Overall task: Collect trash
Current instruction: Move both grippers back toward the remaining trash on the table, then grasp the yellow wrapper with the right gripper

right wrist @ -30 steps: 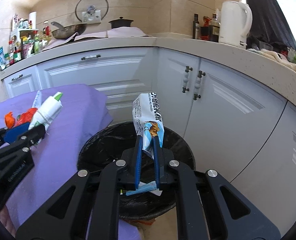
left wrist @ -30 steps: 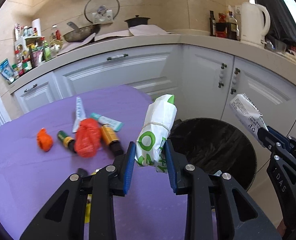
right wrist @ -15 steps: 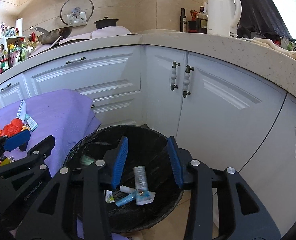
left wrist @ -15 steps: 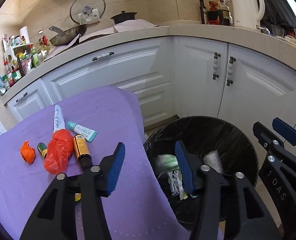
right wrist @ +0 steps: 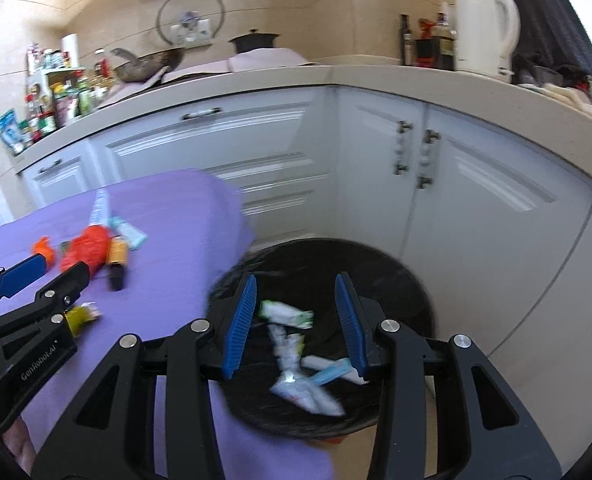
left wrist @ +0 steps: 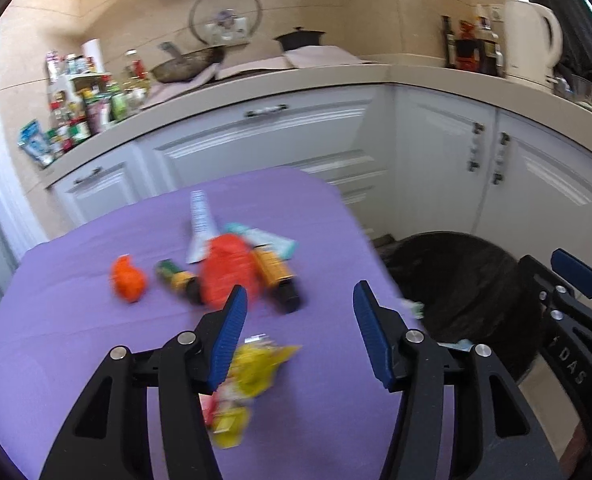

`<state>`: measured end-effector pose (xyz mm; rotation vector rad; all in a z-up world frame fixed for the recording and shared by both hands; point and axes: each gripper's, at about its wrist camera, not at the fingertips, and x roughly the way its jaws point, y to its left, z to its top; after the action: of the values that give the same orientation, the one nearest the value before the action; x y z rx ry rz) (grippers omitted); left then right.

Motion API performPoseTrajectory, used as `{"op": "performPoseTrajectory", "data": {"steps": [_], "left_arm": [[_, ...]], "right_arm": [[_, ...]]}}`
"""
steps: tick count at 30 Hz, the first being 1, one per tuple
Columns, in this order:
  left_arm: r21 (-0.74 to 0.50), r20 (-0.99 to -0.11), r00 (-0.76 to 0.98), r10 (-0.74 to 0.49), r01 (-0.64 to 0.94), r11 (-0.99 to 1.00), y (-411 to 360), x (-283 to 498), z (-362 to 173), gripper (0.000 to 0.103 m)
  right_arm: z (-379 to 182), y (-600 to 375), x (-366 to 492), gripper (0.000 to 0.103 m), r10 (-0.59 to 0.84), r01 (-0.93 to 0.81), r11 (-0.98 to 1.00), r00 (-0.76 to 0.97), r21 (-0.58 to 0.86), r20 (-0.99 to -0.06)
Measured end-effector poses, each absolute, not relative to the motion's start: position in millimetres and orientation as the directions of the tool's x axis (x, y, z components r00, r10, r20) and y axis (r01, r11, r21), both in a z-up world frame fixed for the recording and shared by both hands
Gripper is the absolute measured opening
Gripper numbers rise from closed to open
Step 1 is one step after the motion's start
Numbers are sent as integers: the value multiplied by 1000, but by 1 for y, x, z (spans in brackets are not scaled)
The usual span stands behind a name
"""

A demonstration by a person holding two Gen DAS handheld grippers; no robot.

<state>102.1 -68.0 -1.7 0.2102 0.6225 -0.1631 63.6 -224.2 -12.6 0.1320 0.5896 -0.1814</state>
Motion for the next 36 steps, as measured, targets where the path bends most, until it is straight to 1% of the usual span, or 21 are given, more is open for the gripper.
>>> {"op": "performPoseTrajectory", "data": {"steps": [2,5,17,24,27,33,34,35,36], "left_arm": [[152,-583,811,-54,174,973,-48,98,0,55],[161,-581,814,-3,118,980,-17,94,1,58],[181,-602,778,181,-88,980,89,78,-16,58],[168,-614,756,227,-155,973,133,75,-23,58],[160,-620,748,236,-174,972,146,74,-25,58],[144,-625,744,237,-188,971,157,71,-28,58],[141,-626,743,235,-188,972,158,71,-28,59],[139,-628,743,232,-186,973,157,71,-29,59],[139,-629,742,230,-183,973,157,71,-29,59]], "right_arm": [[-11,-208,65,40,-103,176,982,818,75,-566],[-9,-184,66,40,-62,128,989,822,78,-567],[-15,-96,73,41,78,-27,995,788,91,-610],[-27,-60,79,41,125,-80,992,739,98,-662],[-35,-51,83,41,91,-69,996,716,60,-692],[-45,-50,89,41,94,-60,996,687,73,-721],[-46,-49,90,38,100,-67,995,683,74,-723],[-47,-50,90,32,110,-72,994,680,83,-725],[-47,-50,91,29,121,-77,993,676,94,-727]]}}
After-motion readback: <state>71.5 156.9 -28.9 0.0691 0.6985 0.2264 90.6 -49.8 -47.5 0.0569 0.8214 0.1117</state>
